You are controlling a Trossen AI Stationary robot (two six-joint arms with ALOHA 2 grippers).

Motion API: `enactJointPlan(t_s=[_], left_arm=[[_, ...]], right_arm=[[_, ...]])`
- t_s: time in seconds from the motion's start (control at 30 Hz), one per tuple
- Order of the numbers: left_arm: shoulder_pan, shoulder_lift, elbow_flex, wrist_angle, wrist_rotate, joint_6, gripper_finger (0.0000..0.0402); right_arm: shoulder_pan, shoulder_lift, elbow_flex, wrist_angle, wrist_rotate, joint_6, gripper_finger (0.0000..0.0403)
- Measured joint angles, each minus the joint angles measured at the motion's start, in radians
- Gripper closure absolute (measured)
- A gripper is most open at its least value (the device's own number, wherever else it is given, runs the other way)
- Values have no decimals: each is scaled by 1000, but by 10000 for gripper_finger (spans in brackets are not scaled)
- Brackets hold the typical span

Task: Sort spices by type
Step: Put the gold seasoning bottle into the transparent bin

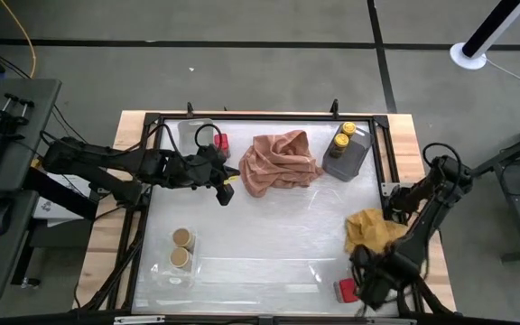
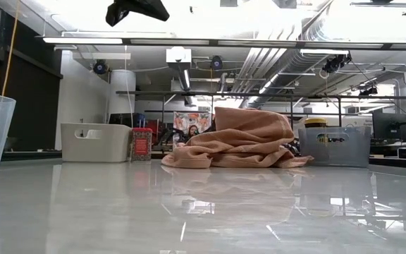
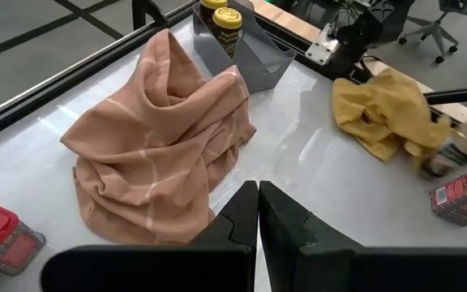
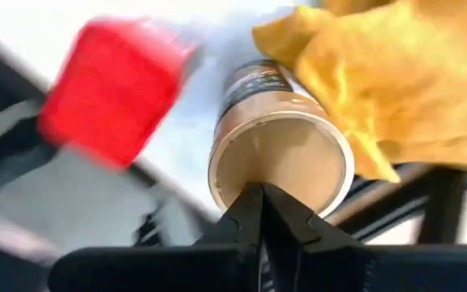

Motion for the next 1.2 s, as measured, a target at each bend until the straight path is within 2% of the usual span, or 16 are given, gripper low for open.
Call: enactJointPlan(t_s=[0.13, 0.27, 0.53, 0.7, 0.83, 1.0, 1.2], left_arm=[[0, 0, 0, 0, 0, 0, 401], [0, 0, 0, 0, 0, 0, 401], [-3, 0, 0, 0, 15, 0, 401], [-25, 0, 1, 0, 132, 0, 401], [-89, 0, 1, 0, 201, 13, 401], [-200, 0, 1, 0, 209, 21, 401], [-292, -7, 1, 1, 195, -91, 401]], right_arm=[[-84, -13, -3, -69, 71, -136, 402], [-195, -14, -3, -58, 153, -295, 403], [-443, -13, -5, 99, 287, -633, 403], [-594, -4, -6, 244, 287, -846, 403], [-685, 27, -4, 341, 257, -1002, 403], [-759, 97, -2, 559, 204, -1148, 403], [-823, 189, -4, 928, 191, -1184, 403]])
